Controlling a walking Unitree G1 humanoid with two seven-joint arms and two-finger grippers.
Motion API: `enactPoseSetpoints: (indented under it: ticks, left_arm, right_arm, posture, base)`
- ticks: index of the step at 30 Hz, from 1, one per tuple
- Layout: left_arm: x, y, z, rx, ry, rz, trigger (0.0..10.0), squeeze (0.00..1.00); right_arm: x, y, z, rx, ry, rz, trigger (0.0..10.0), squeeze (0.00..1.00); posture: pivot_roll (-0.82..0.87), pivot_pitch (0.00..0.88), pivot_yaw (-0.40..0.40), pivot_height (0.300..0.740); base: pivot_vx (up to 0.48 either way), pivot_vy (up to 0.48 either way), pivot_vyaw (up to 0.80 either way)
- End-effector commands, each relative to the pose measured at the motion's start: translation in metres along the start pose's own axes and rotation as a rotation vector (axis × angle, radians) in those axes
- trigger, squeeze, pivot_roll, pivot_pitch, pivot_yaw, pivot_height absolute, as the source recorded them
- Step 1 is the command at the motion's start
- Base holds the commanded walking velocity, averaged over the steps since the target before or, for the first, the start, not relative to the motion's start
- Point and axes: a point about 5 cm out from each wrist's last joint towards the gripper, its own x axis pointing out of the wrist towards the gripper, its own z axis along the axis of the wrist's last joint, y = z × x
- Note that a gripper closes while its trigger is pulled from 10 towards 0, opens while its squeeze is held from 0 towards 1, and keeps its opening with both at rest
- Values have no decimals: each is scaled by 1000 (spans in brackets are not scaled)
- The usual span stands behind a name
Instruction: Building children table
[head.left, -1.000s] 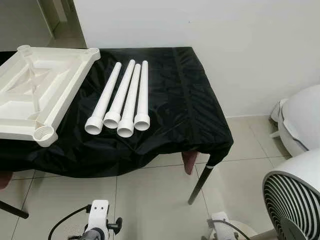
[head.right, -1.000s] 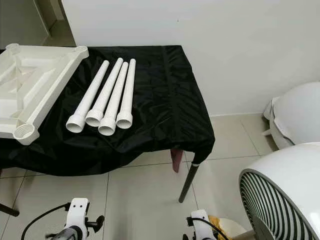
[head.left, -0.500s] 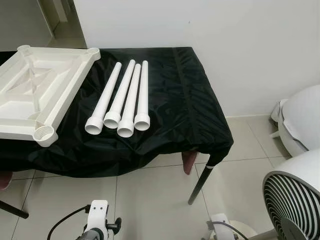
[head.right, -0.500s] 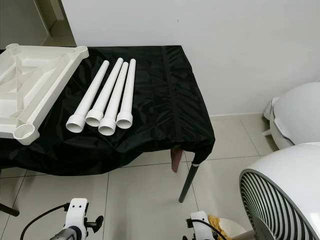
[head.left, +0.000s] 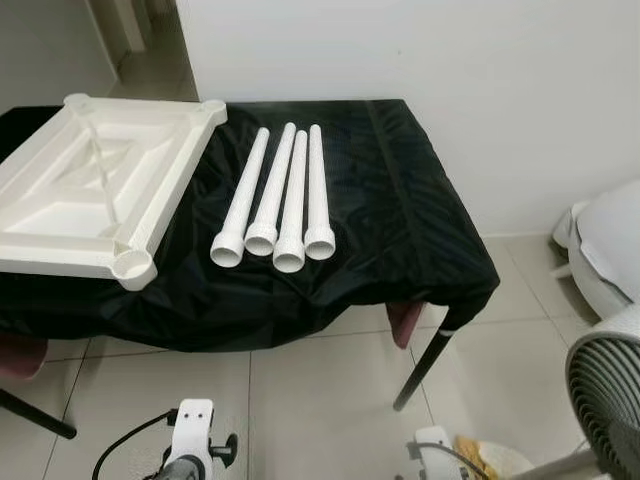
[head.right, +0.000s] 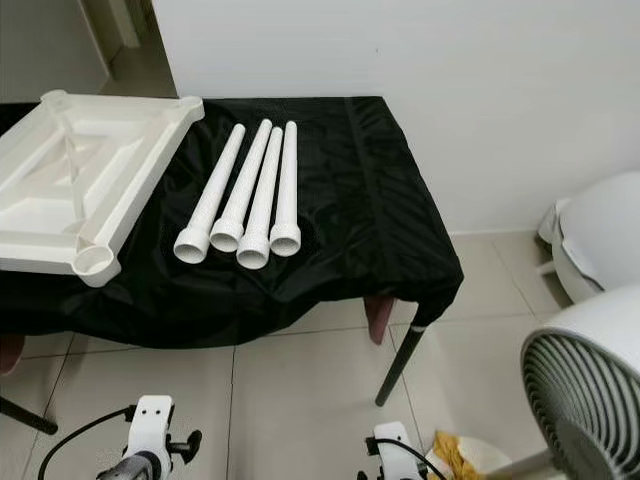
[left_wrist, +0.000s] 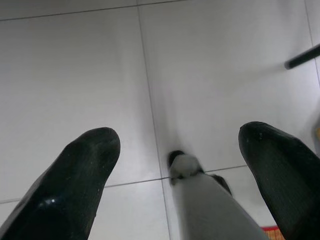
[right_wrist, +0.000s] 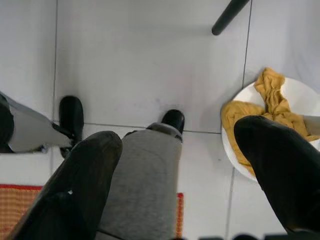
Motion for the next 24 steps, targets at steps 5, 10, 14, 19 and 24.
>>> enactPoseSetpoints:
  ticks: [5,10,14,19,24]
  left_arm:
    - [-3,7,-7,16,27,20,10000,0]
    - [-3,9,-6,18,26,26,10000,0]
    - [-3,10,-5,16,23,30,10000,0]
    - [-3,12,-5,16,20,33,10000,0]
    - [-3,13,-5,16,20,37,10000,0]
  right_arm:
    - [-1,3,-5,3,22,11,10000,0]
    - [-1,5,-6,-2,26,13,10000,0]
    - [-1,6,-6,-4,25,16,10000,0]
    - [-1,8,-6,-4,23,21,10000,0]
    - [-1,8,-6,-6,22,23,10000,0]
  posture:
    - [-41,0,28,740]
    - [-38,0,28,740]
    - [-37,0,29,740]
    - [-34,0,29,740]
    - [-29,0,29,740]
  base:
    - [0,401,0]
    - [0,410,0]
    - [0,412,0]
    - [0,412,0]
    - [0,410,0]
